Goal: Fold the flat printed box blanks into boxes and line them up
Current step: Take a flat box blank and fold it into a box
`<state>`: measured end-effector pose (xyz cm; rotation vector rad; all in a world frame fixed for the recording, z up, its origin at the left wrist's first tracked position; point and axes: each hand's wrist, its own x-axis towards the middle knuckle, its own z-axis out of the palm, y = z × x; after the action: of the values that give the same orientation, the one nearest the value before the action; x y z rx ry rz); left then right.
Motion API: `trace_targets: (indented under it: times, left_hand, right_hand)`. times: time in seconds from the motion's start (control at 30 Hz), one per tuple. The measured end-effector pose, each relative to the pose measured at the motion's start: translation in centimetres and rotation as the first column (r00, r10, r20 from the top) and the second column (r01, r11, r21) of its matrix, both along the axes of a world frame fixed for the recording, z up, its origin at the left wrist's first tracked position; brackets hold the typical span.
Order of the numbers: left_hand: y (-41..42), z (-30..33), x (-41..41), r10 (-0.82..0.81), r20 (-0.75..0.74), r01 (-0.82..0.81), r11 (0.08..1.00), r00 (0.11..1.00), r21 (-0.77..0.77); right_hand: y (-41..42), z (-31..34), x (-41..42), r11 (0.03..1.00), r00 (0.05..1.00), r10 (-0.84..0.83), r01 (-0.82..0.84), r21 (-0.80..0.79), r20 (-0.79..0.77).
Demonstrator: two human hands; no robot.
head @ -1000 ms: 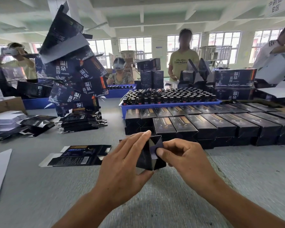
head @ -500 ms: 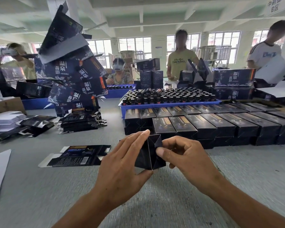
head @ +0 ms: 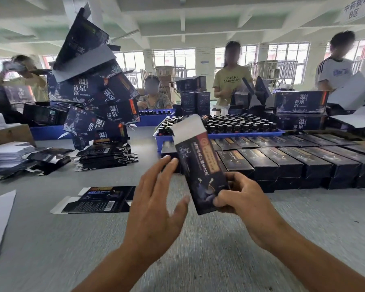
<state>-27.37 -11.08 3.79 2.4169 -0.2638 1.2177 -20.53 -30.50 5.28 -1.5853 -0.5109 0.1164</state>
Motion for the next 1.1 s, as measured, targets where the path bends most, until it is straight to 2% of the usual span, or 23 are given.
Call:
trace_targets:
  times: [0.07,0.13,0.2,0.27,0.37,0.53,0.63,0.93,1.1]
  left_hand:
    - [0.0,0.3,-0.2,-0.089,-0.081,0.066,0.965,0.993,-0.255]
    - [0.1,0.3,-0.1,-0.239,-0.115,0.159,0.870,0.964,-0.467]
    - [0.0,0.4,0.0,-0.356,-0.107,0.224,0.764,0.928,-0.605]
    - [0.0,0.4,0.1,-0.412,-0.081,0.259,0.702,0.908,-0.664]
    - [-0.1,0.5,-0.1,-0.446,-0.055,0.297,0.678,0.894,-0.673]
    - [-0.6,-0.2,-0.3,-0.508,-0.126,0.311,0.686,0.852,-0.658]
    - [-0.6,-0.3,-0.3,-0.513,-0.157,0.309,0.704,0.844,-0.639]
    - [-0.2,-0.1,-0.3,-0.500,-0.216,0.311,0.765,0.839,-0.564]
    - [-0.1,0.1,-0.2,-0.507,-0.210,0.309,0.751,0.836,-0.584]
  right_hand:
    - [0.0,-0.2,0.0,0.997,0.998,0.050,-0.052,-0.048,-0.031]
    - [0.3,-0.5,-0.2,0.983,0.995,0.099,-0.102,-0.153,-0.027]
    - [0.6,-0.6,-0.5,0.959,0.990,0.142,-0.143,-0.243,-0.024]
    - [0.7,-0.6,-0.8,0.949,0.986,0.166,-0.166,-0.268,-0.023]
    - [0.6,-0.3,-1.0,0.967,0.987,0.150,-0.135,-0.219,0.055]
    - [0.1,0.3,-0.6,0.998,0.988,0.017,-0.025,0.049,0.151]
    - [-0.1,0.3,-0.4,0.992,0.986,-0.002,-0.019,0.126,0.168]
    - [0.2,0.3,-0.8,0.996,0.966,-0.004,-0.020,0.092,0.259]
    - [0.0,0.6,-1.2,0.999,0.943,0.035,-0.036,-0.005,0.330]
